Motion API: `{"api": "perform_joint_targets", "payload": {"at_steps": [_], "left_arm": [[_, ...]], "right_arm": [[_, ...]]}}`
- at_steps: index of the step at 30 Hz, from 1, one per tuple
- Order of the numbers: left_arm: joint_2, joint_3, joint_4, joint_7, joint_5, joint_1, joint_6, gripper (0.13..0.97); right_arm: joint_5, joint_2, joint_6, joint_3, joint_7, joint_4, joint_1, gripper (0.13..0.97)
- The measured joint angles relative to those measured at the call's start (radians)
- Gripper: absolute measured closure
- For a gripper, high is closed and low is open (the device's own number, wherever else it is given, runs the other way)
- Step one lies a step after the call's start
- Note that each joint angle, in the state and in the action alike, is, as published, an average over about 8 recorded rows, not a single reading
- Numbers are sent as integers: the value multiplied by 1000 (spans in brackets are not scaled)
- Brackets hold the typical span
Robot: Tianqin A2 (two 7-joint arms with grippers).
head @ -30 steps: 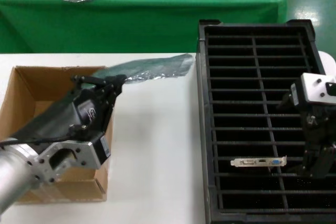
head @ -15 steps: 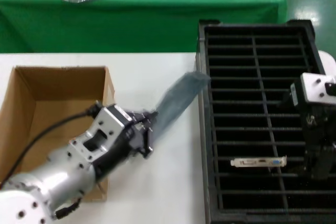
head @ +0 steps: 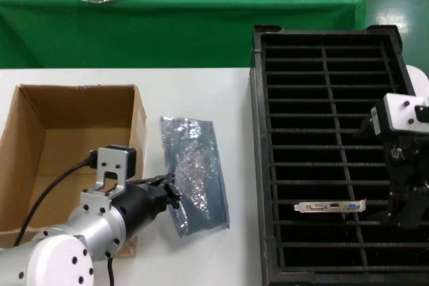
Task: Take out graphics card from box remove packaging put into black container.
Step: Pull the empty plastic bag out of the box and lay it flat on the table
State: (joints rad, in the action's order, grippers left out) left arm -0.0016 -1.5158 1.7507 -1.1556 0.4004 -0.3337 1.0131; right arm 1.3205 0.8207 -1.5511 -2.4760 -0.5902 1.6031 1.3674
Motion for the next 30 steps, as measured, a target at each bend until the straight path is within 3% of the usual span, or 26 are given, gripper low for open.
{"api": "perform_joint_targets", "payload": {"at_steps": [3,7,25,30], "left_arm": [[1,-2,-18,-68,-49,-10,-13,958],[1,1,-31,-80,-61,-25,-29,958],[-11,0,5,146,46,-14,-40,923],[-12,2,19,170,56,-9,-41,860]], "right_arm": [[0,0,0,0,0,0,0,129],[0,0,0,0,0,0,0,129],[0,0,0,-1,0,0,0,129],[0,0,0,-1,0,0,1,129]]}}
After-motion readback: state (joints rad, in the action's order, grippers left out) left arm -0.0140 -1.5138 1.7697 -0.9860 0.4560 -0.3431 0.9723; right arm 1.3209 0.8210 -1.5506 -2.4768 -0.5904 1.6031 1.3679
